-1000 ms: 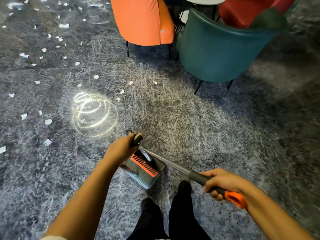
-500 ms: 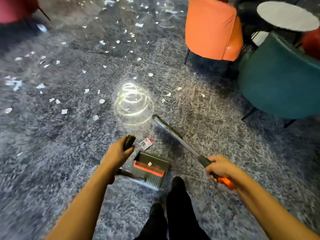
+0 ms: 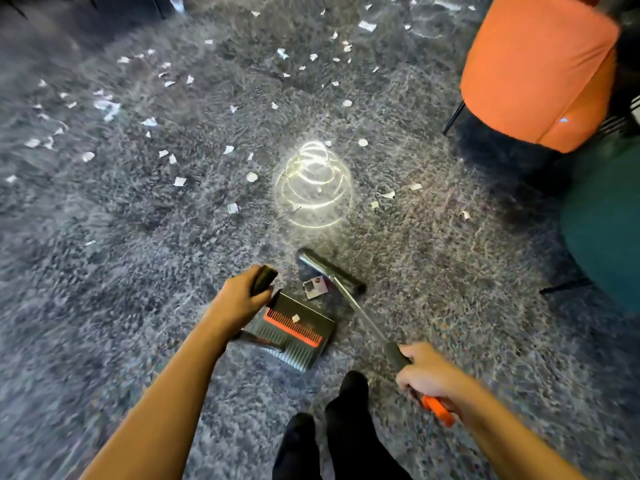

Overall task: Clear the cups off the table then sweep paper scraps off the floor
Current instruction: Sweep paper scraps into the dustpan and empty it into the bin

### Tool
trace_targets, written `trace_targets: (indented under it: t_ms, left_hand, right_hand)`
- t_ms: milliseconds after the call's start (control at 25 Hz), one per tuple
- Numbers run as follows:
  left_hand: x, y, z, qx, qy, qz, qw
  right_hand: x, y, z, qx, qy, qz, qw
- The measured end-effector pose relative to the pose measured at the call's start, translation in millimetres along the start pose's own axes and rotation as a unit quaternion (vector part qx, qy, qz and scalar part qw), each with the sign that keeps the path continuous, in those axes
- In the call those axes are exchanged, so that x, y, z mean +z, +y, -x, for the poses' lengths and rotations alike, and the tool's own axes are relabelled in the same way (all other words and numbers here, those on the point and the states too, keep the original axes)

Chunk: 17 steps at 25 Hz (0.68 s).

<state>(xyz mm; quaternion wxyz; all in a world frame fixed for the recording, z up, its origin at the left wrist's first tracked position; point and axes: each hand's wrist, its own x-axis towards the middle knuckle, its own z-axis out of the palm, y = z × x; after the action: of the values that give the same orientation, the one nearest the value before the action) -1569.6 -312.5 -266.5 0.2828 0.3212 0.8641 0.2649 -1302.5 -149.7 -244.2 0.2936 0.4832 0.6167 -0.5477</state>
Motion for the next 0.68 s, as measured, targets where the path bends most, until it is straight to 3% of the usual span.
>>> trace_targets:
  t_ms: [360, 680]
  left_hand:
    - [-1, 25, -52, -0.023, -0.009, -0.045, 0.999]
    - [8, 94, -126, 0.009, -0.013, -0.134, 0.991]
  right_hand:
    - [-94, -21, 21, 0.001, -0.123, -0.015, 0.992]
    - [-177, -24, 8, -0.025, -0.037, -0.102, 0.994]
